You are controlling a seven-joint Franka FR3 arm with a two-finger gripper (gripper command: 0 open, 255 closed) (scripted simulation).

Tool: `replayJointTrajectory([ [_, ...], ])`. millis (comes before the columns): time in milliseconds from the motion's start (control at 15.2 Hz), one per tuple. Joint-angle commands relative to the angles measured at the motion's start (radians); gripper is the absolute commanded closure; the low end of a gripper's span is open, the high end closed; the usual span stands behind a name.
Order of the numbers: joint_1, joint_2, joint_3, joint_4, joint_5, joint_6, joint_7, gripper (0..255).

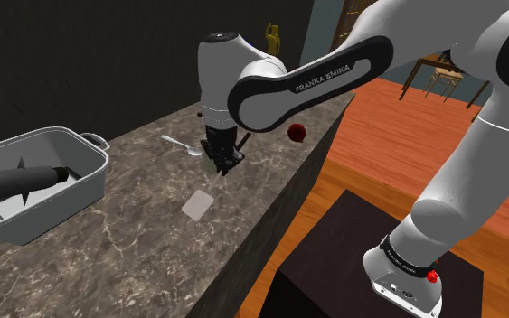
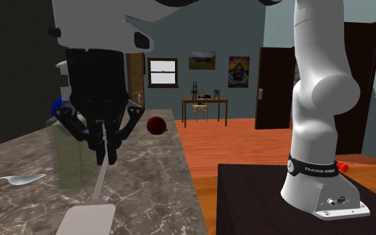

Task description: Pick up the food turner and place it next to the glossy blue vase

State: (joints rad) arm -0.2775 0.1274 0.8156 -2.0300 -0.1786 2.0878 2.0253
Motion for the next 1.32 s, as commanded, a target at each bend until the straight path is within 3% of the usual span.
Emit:
replayJointTrajectory([
  [0,-0.004,-0.018,0.003,0.013,0.017,-0.024,-0.012,255],
  [1254,-0.018,-0.103,0.006,0.198,0.095,-0.263,-0.078,255],
])
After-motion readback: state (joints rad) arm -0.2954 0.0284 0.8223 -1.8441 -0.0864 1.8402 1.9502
